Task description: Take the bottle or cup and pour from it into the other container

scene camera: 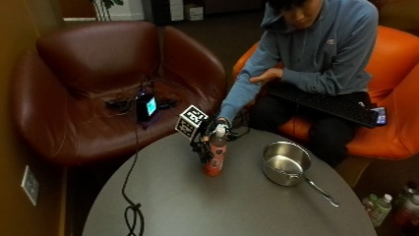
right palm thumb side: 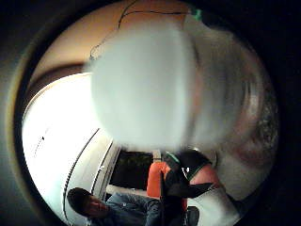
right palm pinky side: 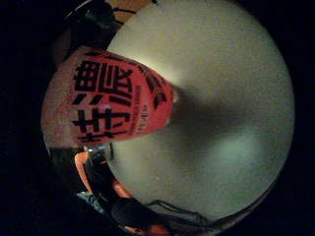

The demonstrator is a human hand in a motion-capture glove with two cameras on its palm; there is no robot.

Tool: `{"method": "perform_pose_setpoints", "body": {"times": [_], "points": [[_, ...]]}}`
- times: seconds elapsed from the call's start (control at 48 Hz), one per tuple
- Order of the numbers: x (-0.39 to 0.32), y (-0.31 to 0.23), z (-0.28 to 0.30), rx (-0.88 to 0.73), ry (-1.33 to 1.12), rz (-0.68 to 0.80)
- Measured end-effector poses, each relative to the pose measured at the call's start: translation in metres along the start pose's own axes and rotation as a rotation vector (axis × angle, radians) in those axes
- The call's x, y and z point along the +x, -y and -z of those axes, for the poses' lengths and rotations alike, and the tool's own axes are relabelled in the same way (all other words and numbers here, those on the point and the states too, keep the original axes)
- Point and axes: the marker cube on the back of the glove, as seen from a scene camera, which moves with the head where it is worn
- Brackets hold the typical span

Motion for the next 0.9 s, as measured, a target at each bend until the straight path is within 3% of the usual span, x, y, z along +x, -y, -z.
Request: {"method": "perform_pose_setpoints", "body": {"times": [0.271,0.437,0.521,0.666,0.896], "points": [[-0.03,0.036,-0.019,0.108,0.061,-0.062],[-0.027,0.016,-0.03,0.081,-0.017,-0.028],[-0.016,-0.016,-0.027,0.02,-0.149,0.007],[-0.056,-0.041,-0.032,-0.071,-0.461,0.066],[-0.114,-0.054,-0.057,-0.215,-0.975,0.092]]}}
